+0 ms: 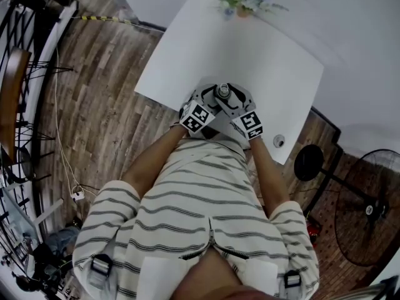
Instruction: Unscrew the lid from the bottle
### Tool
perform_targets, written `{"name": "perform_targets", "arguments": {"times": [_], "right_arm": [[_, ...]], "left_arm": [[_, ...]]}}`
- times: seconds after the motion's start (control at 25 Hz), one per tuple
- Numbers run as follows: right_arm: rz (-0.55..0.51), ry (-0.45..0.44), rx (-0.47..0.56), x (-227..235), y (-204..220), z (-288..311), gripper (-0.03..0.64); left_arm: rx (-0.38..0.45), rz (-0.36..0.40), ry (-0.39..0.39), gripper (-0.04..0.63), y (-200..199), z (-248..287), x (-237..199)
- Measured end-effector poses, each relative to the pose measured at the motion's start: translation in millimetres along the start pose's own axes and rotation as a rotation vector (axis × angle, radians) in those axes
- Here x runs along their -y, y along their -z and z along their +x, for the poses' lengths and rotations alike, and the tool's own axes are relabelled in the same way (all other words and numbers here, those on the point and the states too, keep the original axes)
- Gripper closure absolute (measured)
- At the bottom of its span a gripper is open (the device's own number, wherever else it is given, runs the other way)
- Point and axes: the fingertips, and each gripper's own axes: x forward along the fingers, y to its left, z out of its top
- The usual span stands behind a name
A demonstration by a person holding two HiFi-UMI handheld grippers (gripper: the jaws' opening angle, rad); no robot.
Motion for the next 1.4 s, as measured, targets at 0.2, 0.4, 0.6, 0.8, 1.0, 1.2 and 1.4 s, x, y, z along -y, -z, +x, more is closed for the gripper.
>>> {"name": "perform_targets", "arguments": {"times": [0.2,0.4,0.6,0.8,1.0,1.2,1.4], "right_arm": [[-0.057,-0.194,0.001,-2,1,-1,0.357],[-0.139,-0.393,-0.067,-7,2,-2,0.357],[-0.186,-0.513,-0.12,-8,2,-2,0.357],[-0.219,-0.553,-0.144,-7,4,-4,0.358],[-0.206,-0.555,-0.157,-11,2,-3,0.357],[-0.047,-0.455,-0.128,-5,-5,-2,0.273],[-0.013,-0.118,-0.03,1,-16,-3,0.269]], "left_arm": [[-0.001,0.005,0.011,0.288,-1,1,0],[-0.006,0.007,0.021,0.288,0,1,0],[-0.01,0.01,0.034,0.288,0,1,0],[-0.01,0.027,0.036,0.288,-1,3,0],[-0.009,0.023,0.043,0.288,-1,0,0],[-0.005,0.021,0.041,0.288,0,-1,0],[-0.005,0.022,0.041,0.288,-1,0,0]]}}
